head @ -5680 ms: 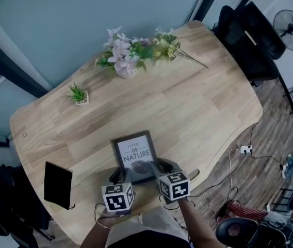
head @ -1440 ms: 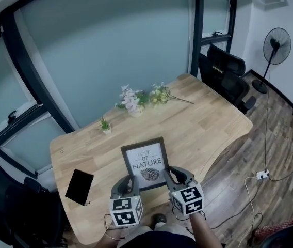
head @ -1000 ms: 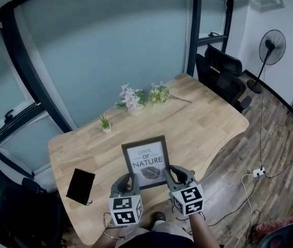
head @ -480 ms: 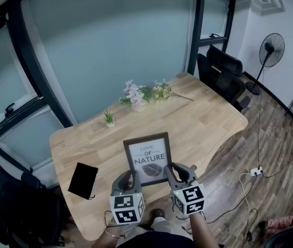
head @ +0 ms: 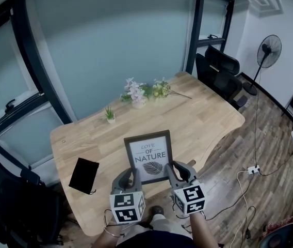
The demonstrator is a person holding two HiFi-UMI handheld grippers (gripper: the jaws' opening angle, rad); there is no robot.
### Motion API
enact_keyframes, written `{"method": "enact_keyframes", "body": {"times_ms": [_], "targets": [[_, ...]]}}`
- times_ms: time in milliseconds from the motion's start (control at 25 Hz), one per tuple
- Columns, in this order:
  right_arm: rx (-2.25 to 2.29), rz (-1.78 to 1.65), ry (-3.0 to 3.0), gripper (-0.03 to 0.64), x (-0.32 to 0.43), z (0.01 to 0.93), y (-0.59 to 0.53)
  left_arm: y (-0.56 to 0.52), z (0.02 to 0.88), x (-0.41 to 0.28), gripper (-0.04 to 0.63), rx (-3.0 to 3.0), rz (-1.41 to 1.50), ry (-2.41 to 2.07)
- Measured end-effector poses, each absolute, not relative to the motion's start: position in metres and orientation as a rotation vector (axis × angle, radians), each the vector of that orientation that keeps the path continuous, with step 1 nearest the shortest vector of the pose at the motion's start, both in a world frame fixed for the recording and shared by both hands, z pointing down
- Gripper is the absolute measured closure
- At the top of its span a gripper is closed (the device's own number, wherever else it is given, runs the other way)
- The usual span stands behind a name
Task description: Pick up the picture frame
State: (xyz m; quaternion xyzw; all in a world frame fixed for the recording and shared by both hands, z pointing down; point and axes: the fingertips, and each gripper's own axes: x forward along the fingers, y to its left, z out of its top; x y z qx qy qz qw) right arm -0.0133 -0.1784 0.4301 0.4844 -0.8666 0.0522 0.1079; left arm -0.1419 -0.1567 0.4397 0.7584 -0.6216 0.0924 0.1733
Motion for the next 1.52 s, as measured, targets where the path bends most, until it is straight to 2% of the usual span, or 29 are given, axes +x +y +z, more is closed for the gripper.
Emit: {"method": "enact_keyframes", "body": {"times_ms": [1520], "targets": [[1.494, 0.059, -2.504, 0.548, -0.019, 0.405, -0.094, -0.076, 0.423, -0.148, 0.525, 2.220, 0.163, -1.678]]}}
